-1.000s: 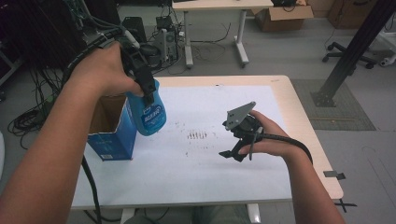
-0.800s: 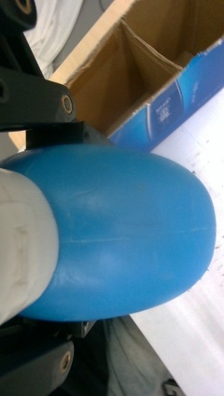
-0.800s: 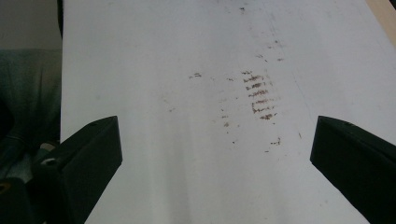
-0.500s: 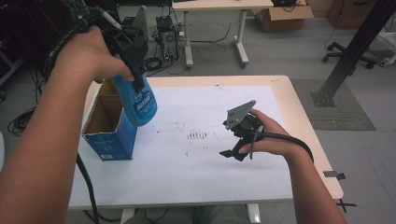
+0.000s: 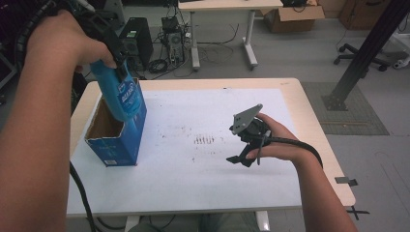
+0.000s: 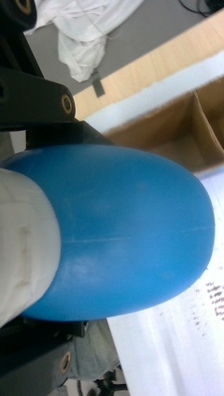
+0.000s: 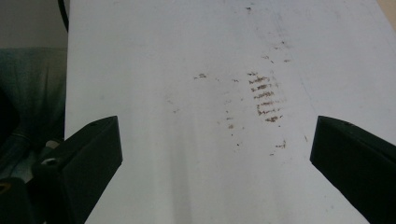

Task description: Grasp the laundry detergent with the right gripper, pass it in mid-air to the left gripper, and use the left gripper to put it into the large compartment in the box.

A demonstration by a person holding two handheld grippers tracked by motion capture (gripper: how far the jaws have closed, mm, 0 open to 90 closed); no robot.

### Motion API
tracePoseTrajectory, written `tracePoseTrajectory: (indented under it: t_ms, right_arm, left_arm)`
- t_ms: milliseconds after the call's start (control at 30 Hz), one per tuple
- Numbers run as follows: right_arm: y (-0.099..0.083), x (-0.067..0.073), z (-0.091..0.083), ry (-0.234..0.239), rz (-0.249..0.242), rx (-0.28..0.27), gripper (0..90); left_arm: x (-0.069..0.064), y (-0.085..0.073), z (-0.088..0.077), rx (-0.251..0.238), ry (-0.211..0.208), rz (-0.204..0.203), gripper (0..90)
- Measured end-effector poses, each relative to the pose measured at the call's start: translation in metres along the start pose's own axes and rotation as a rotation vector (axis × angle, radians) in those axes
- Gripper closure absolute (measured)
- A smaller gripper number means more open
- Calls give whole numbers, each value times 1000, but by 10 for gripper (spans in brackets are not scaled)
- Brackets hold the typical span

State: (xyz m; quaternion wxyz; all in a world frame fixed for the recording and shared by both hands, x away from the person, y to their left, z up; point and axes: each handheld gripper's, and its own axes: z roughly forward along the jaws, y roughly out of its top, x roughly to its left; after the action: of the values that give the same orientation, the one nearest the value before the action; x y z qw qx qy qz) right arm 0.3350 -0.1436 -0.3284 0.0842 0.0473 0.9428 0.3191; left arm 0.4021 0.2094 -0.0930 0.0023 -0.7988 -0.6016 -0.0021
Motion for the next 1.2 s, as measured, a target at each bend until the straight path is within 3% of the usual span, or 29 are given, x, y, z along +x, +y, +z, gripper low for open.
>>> tracePoseTrajectory:
  t_ms: [200, 433, 767, 1200]
  right_arm:
    - [0, 0, 1, 1, 0, 3, 24]
    - [-3, -1, 2, 9, 2, 16, 25]
    - [-2, -4, 1, 8, 1, 40, 25]
    - [-1, -5, 3, 17, 7, 53, 26]
  left_arm:
    - [14, -2, -5, -3, 25, -80, 389]
    - [32, -4, -8, 1, 28, -146, 390]
    - [51, -1, -1, 4, 40, -201, 389]
    - [62, 5, 27, 26, 15, -232, 389]
